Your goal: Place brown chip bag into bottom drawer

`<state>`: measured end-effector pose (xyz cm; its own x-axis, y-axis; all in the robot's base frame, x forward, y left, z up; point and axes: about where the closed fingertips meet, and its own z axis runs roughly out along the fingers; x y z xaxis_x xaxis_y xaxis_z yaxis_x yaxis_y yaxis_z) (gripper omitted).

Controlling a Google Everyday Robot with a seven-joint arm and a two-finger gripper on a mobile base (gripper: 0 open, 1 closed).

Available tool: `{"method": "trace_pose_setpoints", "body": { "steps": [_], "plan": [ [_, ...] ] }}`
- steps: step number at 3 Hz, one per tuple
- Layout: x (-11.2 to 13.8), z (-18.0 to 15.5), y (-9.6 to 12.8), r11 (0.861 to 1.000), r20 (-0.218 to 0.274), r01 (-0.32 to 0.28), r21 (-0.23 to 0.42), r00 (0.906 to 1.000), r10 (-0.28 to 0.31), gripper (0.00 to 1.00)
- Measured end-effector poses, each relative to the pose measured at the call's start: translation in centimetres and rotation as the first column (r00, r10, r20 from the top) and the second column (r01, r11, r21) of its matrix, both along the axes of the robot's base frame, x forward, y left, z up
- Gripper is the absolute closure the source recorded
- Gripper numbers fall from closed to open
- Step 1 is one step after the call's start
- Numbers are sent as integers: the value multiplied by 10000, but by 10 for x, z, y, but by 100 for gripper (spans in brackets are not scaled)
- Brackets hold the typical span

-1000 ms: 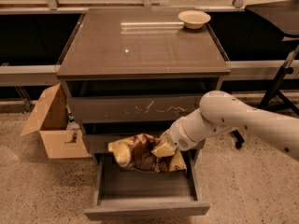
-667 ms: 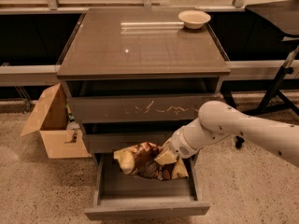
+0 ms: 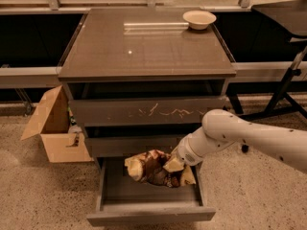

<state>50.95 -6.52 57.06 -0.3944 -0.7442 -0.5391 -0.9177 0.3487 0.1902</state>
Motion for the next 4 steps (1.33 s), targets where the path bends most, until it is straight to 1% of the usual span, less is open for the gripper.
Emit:
{"method": "trace_pose_setpoints", "body": {
  "steps": [1,2,3,4],
  "plan": [
    [12,-66,-35,9927,-390,592,-1053,9972,-636,100],
    [18,-113,-57,9841,-717,991,-1476,9913,-1106,100],
    [19,-121,-58,9823,-705,1000,-1584,9912,-1123,100],
    [26,-162,-65,9717,-638,1052,-2113,9906,-1211,100]
  ]
}}
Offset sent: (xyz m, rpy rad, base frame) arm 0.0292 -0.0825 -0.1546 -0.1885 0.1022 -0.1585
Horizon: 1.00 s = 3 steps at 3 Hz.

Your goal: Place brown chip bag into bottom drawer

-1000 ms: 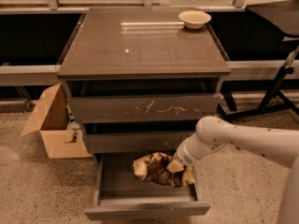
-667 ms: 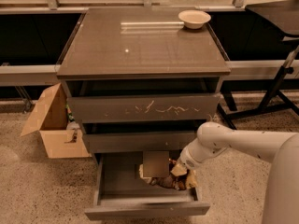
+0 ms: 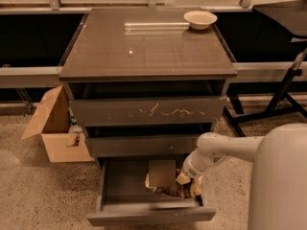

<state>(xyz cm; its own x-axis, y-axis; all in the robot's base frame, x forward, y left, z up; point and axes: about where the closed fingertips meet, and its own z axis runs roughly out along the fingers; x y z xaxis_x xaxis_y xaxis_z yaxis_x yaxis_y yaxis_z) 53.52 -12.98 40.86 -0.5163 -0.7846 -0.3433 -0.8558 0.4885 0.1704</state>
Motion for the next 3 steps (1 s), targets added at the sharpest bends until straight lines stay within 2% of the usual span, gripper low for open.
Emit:
{"method": "trace_pose_setpoints", "body": {
  "steps": [1,2,3],
  "plan": [
    [17,-44,-13,9997,188,235,72,9995,-236,100],
    [41,-86,-24,9950,386,570,818,9974,-603,81],
    [64,-118,-28,9820,430,745,1734,9956,-831,50]
  ]
}}
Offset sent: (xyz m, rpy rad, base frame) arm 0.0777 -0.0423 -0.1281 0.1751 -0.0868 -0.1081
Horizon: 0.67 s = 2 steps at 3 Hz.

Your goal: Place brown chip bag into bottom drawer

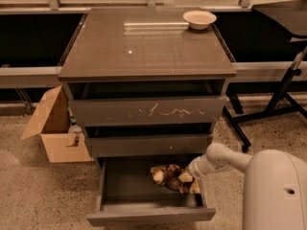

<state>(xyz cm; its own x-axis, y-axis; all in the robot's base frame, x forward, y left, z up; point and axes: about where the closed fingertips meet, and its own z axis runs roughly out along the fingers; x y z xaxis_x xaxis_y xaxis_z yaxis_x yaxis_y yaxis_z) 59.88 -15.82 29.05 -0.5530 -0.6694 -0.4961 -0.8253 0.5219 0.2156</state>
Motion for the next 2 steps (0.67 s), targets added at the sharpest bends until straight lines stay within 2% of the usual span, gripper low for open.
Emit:
{"method": "trace_pose_setpoints", "body": {
  "steps": [2],
  "plan": [
    [9,-13,-2,9954,27,8,958,10000,-10,0]
  ]
}}
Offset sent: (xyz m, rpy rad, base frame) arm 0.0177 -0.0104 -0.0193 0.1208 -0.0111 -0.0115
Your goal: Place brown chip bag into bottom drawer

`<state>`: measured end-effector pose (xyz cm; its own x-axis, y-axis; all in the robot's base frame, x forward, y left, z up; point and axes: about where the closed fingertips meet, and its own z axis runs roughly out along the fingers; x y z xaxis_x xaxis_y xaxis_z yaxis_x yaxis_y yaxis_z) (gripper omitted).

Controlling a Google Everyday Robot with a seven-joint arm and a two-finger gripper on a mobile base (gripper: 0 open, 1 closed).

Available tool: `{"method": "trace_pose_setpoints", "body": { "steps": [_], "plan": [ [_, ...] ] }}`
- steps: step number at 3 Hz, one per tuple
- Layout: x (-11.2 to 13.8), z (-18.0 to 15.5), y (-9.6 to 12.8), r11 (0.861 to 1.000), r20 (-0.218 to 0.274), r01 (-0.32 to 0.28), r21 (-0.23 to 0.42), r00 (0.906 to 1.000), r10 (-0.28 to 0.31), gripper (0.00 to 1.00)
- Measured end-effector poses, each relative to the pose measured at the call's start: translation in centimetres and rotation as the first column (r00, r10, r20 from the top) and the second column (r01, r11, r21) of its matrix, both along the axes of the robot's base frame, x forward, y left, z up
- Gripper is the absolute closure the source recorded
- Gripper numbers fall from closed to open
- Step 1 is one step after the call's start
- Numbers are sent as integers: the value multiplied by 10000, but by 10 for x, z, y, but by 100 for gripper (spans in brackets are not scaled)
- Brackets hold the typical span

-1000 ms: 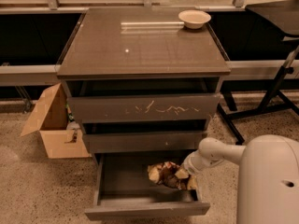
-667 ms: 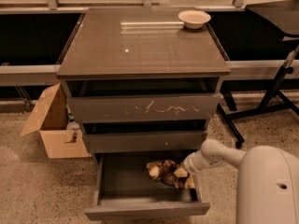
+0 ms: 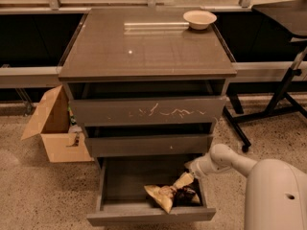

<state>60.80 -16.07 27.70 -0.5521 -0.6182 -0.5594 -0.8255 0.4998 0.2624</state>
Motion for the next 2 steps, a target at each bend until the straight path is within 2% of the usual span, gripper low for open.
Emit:
{"method": "trace_pose_setpoints", "body": {
  "steps": [1,2],
  "plan": [
    [-13,14,-12,9981,28,6,619,10000,-7,0],
    [-35,42,-35,9942,190,348,1021,9991,-369,0]
  ]
}}
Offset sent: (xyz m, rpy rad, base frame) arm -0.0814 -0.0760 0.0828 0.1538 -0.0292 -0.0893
